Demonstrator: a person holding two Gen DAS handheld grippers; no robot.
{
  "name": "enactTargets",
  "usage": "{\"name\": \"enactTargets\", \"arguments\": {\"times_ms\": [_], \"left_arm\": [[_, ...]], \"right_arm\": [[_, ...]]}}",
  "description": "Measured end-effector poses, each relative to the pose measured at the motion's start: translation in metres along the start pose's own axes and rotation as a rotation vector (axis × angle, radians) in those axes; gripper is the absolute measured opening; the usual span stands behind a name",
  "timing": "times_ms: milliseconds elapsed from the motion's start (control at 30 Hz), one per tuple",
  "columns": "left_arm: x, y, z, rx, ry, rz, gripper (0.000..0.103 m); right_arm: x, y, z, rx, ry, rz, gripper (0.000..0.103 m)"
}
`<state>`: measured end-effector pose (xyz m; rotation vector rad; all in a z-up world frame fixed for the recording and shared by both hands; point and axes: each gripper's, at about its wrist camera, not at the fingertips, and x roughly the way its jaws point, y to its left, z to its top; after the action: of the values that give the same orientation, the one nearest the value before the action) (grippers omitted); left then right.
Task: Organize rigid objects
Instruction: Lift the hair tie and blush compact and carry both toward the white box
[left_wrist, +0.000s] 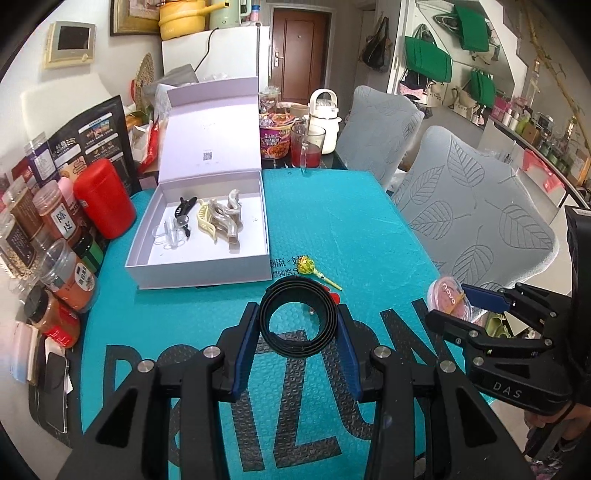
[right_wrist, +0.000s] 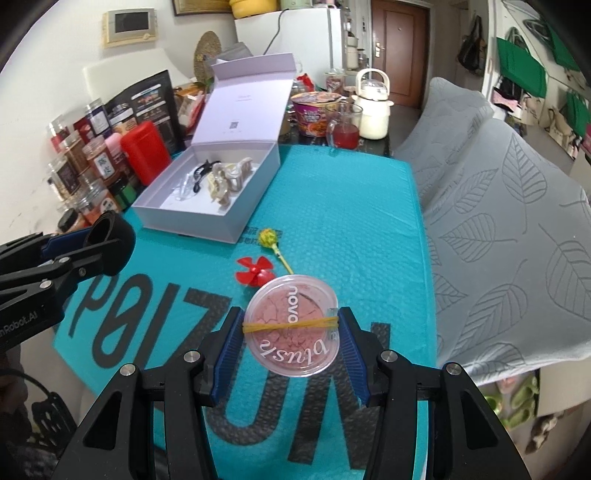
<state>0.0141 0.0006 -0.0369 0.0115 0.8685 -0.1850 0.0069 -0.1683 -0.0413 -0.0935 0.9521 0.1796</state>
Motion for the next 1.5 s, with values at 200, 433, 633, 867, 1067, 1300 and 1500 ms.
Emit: {"name": "enactTargets", "arguments": {"times_ms": [200, 433, 633, 867, 1067, 1300, 1500], "left_arm": [[-0.014, -0.002, -0.006, -0.028, -0.010, 0.026, 0.040], [-0.034, 0.003, -0.011, -0.067, -0.042, 0.076, 0.040], [-0.040, 0.020, -0.017, -0.129, -0.044, 0.109, 0.040], [-0.044, 0.039, -0.017, -0.156, -0.046, 0.139, 0.040], [-0.039, 0.065, -0.014, -0.167, -0.035, 0.142, 0.040], [-0.026, 0.102, -0.001, -0.159, -0.002, 0.121, 0.040], [-0.015, 0.133, 0.015, -0.132, 0.023, 0.102, 0.040]], "right_arm": [[-0.012, 0.012, -0.003, -0.046, -0.006, 0.054, 0.051], [-0.015, 0.035, -0.002, -0.132, -0.008, 0.140, 0.051], [-0.017, 0.054, 0.002, -0.189, -0.024, 0.194, 0.051], [-0.009, 0.076, 0.008, -0.224, -0.017, 0.241, 0.051], [0.005, 0.095, 0.018, -0.224, 0.002, 0.256, 0.051], [0.027, 0.118, 0.035, -0.204, 0.028, 0.252, 0.051], [0.046, 0.139, 0.054, -0.180, 0.051, 0.240, 0.051]]}}
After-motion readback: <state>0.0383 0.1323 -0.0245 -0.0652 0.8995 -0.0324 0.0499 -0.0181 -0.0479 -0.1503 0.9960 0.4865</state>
